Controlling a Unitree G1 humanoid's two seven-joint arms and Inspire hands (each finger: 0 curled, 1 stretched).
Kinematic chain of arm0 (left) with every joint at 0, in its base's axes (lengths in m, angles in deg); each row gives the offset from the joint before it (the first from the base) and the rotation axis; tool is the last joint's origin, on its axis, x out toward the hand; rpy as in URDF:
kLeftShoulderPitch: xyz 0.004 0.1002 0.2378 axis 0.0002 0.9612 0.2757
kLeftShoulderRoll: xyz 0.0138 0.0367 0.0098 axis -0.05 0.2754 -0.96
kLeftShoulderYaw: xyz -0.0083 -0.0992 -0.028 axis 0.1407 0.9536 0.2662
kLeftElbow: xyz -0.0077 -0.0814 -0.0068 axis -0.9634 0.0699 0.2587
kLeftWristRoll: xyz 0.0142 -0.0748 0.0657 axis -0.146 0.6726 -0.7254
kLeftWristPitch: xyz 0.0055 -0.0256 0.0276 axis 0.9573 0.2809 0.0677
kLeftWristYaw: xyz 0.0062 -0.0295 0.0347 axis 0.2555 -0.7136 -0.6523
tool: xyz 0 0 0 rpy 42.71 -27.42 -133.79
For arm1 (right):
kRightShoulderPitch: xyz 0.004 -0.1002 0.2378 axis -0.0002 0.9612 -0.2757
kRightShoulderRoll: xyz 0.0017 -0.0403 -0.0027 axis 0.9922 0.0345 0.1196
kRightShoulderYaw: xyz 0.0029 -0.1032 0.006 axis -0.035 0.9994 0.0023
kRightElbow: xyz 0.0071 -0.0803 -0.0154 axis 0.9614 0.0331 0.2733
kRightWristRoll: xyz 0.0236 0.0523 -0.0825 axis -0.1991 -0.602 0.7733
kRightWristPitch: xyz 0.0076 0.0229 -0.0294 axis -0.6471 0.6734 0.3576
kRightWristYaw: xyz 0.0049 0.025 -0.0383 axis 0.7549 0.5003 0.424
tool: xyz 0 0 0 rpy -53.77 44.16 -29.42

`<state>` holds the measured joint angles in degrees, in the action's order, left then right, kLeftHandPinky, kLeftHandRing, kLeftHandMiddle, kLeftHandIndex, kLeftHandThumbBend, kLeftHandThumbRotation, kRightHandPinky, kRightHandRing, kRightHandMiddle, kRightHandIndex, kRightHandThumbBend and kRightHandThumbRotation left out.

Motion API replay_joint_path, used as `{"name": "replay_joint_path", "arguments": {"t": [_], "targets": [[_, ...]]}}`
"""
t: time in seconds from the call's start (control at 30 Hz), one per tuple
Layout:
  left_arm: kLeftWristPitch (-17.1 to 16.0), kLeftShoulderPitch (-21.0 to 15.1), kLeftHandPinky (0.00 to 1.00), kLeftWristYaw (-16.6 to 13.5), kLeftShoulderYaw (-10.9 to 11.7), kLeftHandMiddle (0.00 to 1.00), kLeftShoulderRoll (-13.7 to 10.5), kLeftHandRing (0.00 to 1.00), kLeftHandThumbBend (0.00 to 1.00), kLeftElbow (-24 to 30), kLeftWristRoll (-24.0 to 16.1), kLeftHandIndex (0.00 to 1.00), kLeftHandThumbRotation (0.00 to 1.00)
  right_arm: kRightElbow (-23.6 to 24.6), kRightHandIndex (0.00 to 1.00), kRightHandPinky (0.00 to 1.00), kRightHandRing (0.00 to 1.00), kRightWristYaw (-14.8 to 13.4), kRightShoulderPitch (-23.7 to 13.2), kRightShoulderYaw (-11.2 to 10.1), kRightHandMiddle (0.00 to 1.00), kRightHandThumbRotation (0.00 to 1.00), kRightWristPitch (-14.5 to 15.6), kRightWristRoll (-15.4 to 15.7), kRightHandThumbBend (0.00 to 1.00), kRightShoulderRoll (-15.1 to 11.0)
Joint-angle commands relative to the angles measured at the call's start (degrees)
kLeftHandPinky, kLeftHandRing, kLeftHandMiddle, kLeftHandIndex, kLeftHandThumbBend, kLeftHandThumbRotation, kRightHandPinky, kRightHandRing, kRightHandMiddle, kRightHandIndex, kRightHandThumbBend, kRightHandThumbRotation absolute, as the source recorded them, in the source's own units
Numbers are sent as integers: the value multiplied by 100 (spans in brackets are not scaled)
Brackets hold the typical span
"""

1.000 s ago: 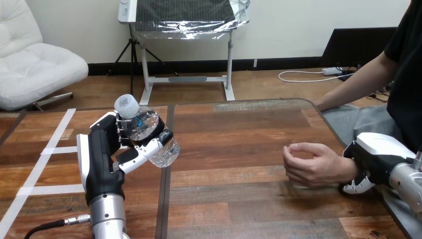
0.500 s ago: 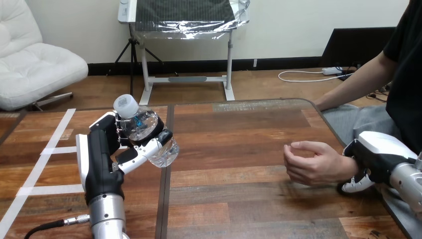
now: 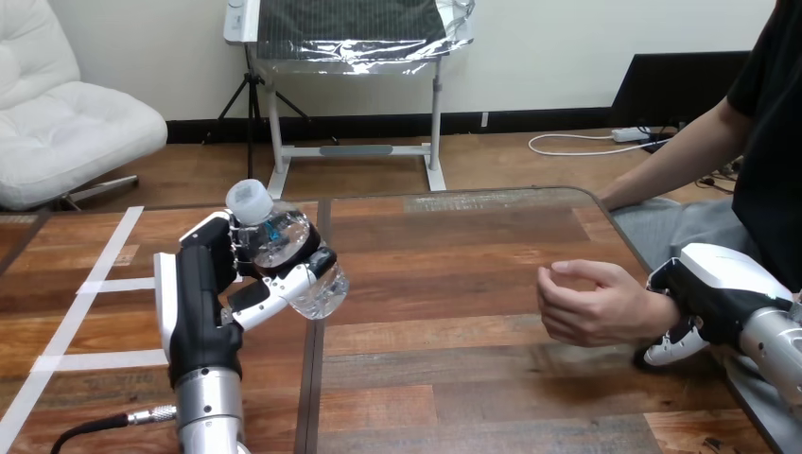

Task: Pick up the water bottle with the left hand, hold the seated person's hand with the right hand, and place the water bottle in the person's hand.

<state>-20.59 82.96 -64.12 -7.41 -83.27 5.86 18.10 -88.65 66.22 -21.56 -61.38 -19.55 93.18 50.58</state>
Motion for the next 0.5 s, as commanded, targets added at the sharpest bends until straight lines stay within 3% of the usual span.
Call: {"name": "replay_joint_path", "arguments": {"t": [0.0,0.27,0.47], "targets": [[-186,-454,40,11,-87,47,-6,42,69,278,-88,47,0,191,46,22,30,-31,95,-26,41,0,-259,-137,66,223],[13,-589,38,13,-324,45,159,41,70,496,-340,46,0,644,43,22,29,-273,156,-199,39,0,-475,-101,67,61],[102,-612,38,51,-424,45,229,41,70,591,-373,46,0,955,42,22,28,-166,222,-305,38,0,-353,-155,69,25]]}}
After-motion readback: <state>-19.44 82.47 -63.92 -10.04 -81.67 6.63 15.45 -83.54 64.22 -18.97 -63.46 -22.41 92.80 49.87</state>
